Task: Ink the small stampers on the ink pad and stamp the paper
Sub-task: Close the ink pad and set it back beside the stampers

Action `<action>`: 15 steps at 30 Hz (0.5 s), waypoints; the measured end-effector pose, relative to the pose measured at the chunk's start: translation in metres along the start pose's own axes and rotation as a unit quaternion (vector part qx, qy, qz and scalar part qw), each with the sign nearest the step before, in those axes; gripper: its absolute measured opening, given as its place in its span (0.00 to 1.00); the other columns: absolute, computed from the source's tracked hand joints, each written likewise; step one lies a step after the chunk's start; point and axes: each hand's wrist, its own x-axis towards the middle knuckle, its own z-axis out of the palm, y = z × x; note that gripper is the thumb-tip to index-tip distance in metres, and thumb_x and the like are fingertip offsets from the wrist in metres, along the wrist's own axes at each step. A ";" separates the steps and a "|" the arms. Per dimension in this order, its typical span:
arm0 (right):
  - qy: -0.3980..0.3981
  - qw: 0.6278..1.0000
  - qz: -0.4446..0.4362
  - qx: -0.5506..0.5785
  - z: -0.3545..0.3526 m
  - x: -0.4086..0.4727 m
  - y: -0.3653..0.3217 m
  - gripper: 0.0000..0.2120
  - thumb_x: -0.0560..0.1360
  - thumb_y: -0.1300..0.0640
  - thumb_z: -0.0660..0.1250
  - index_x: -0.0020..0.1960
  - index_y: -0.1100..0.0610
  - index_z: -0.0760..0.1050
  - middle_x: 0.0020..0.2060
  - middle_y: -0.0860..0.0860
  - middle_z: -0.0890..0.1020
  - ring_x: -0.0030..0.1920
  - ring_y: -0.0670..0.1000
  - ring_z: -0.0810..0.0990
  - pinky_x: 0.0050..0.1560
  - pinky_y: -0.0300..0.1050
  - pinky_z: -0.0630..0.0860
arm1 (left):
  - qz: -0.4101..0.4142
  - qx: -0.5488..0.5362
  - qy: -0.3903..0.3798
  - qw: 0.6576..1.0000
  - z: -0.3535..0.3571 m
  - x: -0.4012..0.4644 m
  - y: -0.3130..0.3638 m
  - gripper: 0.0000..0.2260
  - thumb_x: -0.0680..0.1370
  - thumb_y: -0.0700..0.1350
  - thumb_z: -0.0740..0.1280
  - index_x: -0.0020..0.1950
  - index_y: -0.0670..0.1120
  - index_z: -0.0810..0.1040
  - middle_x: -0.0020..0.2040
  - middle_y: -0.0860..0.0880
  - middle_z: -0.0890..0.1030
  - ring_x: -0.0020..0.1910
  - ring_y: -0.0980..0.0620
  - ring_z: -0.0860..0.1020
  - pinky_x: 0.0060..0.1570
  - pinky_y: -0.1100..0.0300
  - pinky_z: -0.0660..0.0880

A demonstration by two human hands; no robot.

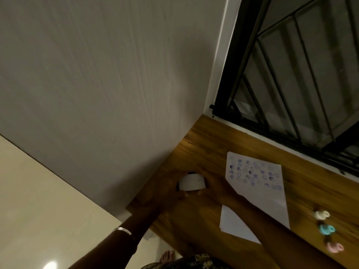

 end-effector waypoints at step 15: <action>-0.008 0.998 -0.026 -0.050 0.002 0.009 0.009 0.42 0.69 0.40 0.68 0.75 0.42 0.48 0.76 0.51 0.58 0.74 0.52 0.58 0.71 0.47 0.55 | 0.020 0.074 0.009 0.997 -0.013 -0.003 -0.005 0.34 0.75 0.56 0.69 0.77 0.50 0.60 0.77 0.50 0.63 0.75 0.50 0.62 0.73 0.57 0.58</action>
